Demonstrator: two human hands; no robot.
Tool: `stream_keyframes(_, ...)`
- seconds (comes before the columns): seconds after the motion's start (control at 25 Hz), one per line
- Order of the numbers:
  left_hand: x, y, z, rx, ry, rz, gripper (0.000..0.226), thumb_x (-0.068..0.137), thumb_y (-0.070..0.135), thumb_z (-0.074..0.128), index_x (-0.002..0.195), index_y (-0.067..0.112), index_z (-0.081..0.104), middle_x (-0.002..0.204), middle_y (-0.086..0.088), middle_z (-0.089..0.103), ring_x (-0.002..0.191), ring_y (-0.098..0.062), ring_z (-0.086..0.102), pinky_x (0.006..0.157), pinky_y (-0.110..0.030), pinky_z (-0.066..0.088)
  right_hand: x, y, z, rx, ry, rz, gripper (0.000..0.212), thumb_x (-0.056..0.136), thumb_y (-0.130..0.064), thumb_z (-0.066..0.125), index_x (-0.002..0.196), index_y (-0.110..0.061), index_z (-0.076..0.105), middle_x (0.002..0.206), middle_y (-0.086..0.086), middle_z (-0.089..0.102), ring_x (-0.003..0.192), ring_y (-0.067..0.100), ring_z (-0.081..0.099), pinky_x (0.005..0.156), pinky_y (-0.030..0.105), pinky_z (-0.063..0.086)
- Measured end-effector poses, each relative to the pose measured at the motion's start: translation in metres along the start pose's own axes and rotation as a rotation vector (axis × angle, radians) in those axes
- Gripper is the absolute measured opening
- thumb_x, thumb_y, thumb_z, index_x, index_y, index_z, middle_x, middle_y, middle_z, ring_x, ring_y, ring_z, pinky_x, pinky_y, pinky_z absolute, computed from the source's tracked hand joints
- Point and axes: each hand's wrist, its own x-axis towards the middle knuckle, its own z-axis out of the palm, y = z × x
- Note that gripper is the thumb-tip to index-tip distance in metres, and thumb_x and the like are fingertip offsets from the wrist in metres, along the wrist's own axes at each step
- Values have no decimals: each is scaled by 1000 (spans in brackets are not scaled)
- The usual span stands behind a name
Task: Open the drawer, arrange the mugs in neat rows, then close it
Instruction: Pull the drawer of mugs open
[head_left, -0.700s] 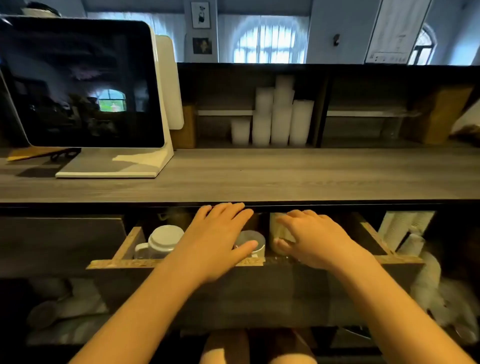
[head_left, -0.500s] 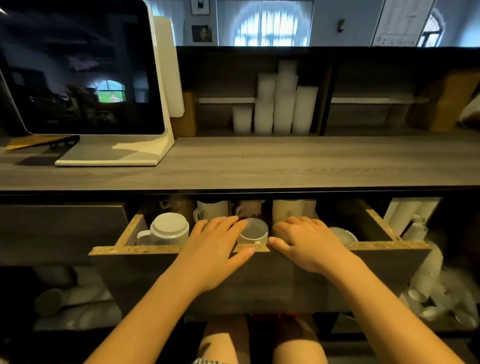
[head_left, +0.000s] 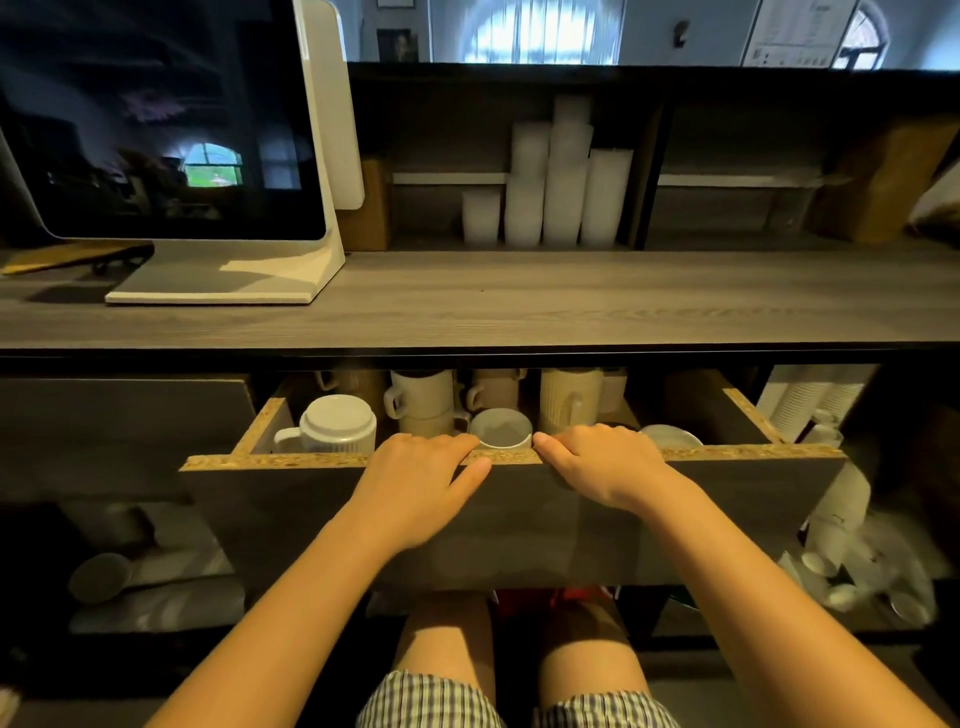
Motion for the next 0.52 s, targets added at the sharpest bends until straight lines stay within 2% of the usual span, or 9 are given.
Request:
stream_keyframes(0.12, -2, 2, 2, 1, 30, 4, 46, 96, 48, 25, 130, 27, 47, 119, 4, 64, 101, -14, 60, 84, -29, 41, -4, -1, 0, -10, 6, -18, 54, 98, -47, 19, 92, -15, 63, 92, 9, 64, 88, 29, 59, 73, 38, 40)
stream_keyframes(0.2, -6, 3, 3, 3, 42, 5, 46, 96, 48, 25, 133, 28, 45, 120, 4, 64, 102, -14, 60, 85, -29, 41, -9, -1, 1, -17, 19, -45, 55, 98, -46, 18, 95, -15, 64, 94, 9, 66, 88, 28, 60, 75, 39, 43)
stream_keyframes(0.4, -25, 11, 4, -13, 39, -7, 49, 96, 49, 25, 139, 30, 37, 137, 8, 53, 120, -11, 52, 103, -32, 32, -30, -2, 2, 4, 57, -117, 48, 100, -38, 20, 92, -16, 61, 87, 7, 66, 83, 24, 61, 78, 38, 47)
stream_keyframes(0.52, -37, 16, 3, -25, 33, -11, 49, 96, 49, 25, 139, 31, 36, 137, 9, 53, 122, -11, 50, 106, -33, 30, -43, -5, 3, 31, 98, -147, 40, 101, -35, 21, 85, -18, 54, 86, 7, 65, 82, 24, 61, 80, 39, 49)
